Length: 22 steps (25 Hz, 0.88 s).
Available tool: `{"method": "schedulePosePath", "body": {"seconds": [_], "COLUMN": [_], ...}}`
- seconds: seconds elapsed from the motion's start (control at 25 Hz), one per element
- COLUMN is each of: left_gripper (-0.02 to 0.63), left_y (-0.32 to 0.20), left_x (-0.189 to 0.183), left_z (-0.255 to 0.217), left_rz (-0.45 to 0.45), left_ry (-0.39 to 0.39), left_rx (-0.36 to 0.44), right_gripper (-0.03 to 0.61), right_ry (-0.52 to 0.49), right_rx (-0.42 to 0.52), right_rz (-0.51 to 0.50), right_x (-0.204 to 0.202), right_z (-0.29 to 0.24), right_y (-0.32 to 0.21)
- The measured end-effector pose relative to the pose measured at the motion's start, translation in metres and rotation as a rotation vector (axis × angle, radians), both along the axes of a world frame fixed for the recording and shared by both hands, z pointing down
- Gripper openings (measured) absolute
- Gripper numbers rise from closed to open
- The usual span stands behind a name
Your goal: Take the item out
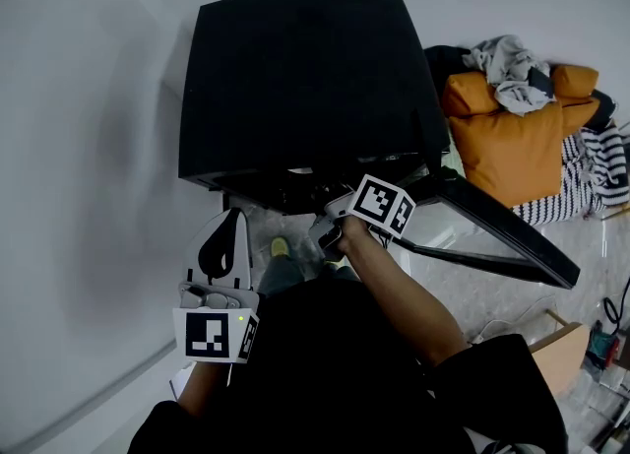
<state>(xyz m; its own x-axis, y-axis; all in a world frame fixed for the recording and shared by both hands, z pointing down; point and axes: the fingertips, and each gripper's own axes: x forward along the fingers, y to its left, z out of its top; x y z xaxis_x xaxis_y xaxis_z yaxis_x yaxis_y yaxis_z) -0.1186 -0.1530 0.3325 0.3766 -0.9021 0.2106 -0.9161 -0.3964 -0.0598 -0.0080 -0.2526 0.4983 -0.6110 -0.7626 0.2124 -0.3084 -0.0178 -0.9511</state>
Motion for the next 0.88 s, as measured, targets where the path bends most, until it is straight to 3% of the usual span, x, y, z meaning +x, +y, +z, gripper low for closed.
{"method": "schedulePosePath", "body": {"seconds": [0.28, 0.88], "left_gripper": [0.008, 0.008], "left_y": [0.003, 0.019], "left_x": [-0.001, 0.005], "left_z": [0.001, 0.005], "left_rz": [-0.002, 0.030], "left_ry": [0.006, 0.020], "left_rx": [0.000, -0.006], "right_gripper": [0.018, 0.018], "right_ry": [-0.065, -0.084], "right_rx": [-0.008, -0.039], "right_rz": [0.013, -0.077], "right_x": [0.000, 0.011], "right_z": [-0.005, -0.020], "right_y": [0.008, 0.072]}}
